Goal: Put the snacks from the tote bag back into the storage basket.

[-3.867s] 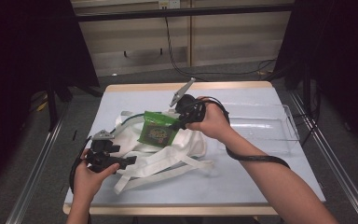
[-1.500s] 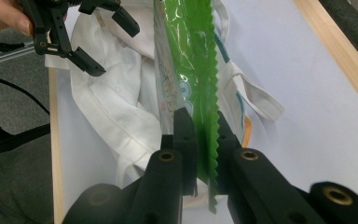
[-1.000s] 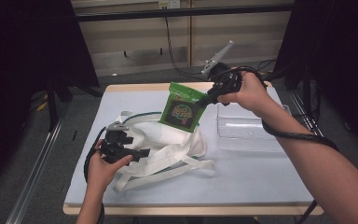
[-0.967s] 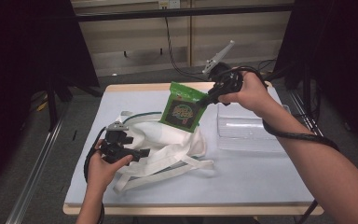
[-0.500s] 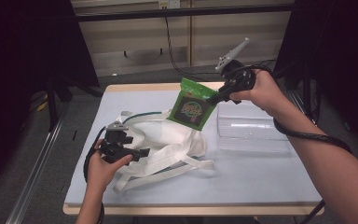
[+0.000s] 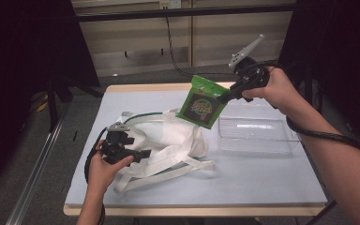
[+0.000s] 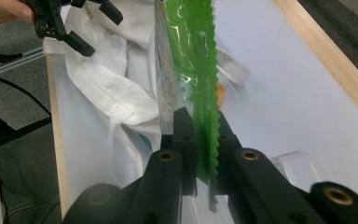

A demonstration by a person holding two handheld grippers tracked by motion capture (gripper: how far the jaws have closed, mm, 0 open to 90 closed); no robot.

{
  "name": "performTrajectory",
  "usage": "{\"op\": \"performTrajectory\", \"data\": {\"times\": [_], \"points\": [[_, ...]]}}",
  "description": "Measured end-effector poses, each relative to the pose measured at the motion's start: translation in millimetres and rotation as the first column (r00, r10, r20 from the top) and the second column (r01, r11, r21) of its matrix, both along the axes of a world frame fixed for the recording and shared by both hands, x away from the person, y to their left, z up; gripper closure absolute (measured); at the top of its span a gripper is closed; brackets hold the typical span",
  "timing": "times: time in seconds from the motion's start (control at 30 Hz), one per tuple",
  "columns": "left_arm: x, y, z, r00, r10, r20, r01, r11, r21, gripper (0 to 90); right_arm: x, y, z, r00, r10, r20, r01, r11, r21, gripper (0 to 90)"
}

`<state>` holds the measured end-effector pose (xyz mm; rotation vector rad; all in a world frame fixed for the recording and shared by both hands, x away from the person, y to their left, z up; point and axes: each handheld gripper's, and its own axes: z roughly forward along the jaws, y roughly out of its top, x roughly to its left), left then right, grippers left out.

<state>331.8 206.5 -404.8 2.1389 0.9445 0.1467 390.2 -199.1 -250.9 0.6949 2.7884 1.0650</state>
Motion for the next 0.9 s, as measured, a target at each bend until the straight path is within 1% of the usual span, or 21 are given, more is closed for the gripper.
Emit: {"op": "performTrajectory", "data": {"times": [0.13, 0.23, 0.37, 0.4, 0.47, 0.5, 0.53, 0.57, 0.7, 0.8, 0.83, 0.9], "points": [[0.0, -0.2, 0.0, 1.0, 0.002, 0.001, -0.002, 1.0, 0.0, 10.4, -1.4, -9.9, 0.9, 0.9998, -0.019, -0.009, 0.019, 1.0, -0.002, 84.9], [0.0, -0.3, -0.1, 1.0, 0.003, -0.001, -0.003, 1.0, 0.002, 10.4, -1.8, -18.2, 1.5, 0.9996, -0.027, -0.004, 0.027, 1.0, -0.006, 84.9], [0.5, -1.7, -1.1, 1.0, -0.002, 0.0, 0.002, 1.0, 0.009, 10.4, -2.8, -25.9, 1.8, 0.999, -0.045, -0.008, 0.045, 0.999, -0.013, 84.9], [0.4, -2.4, -1.4, 1.0, 0.0, 0.0, 0.0, 1.0, 0.004, 10.4, -3.0, -26.8, 1.7, 0.9989, -0.047, -0.007, 0.047, 0.999, -0.012, 84.9], [0.9, -2.7, -1.8, 1.0, -0.008, -0.004, 0.008, 0.9999, 0.007, 10.5, -3.0, -30.0, 2.0, 0.9988, -0.049, -0.005, 0.049, 0.999, -0.013, 84.9], [0.8, -2.8, -2.0, 1.0, -0.004, -0.003, 0.004, 0.9999, 0.01, 10.5, -3.8, -30.8, 2.0, 0.9983, -0.057, -0.011, 0.056, 0.998, -0.019, 84.9], [0.7, -3.1, -2.3, 1.0, -0.002, -0.005, 0.002, 0.9999, 0.014, 10.4, -3.4, -31.7, 1.6, 0.9986, -0.053, -0.004, 0.053, 0.998, -0.021, 84.8], [0.8, -3.3, -2.5, 1.0, -0.003, -0.006, 0.003, 0.9999, 0.014, 10.5, -3.6, -33.1, 1.3, 0.9985, -0.054, -0.011, 0.054, 0.998, -0.025, 84.9], [1.0, -3.3, -3.3, 1.0, -0.001, -0.005, 0.001, 0.9999, 0.011, 10.5, -3.8, -36.7, -1.0, 0.998, -0.062, -0.012, 0.061, 0.998, -0.033, 84.8], [1.3, -2.1, -3.7, 0.9999, 0.001, -0.01, -0.001, 1.0, -0.006, 10.5, -3.5, -40.3, -3.4, 0.9978, -0.065, -0.012, 0.064, 0.997, -0.043, 84.8], [1.5, -1.2, -3.4, 1.0, 0.003, -0.008, -0.003, 1.0, 0.002, 10.5, -3.7, -41.4, -4.3, 0.9977, -0.067, -0.012, 0.067, 0.997, -0.045, 84.9], [1.5, -0.6, -3.2, 1.0, 0.006, -0.007, -0.006, 1.0, -0.002, 10.4, -3.7, -44.7, -5.9, 0.9973, -0.072, -0.015, 0.071, 0.996, -0.05, 84.8]]}}
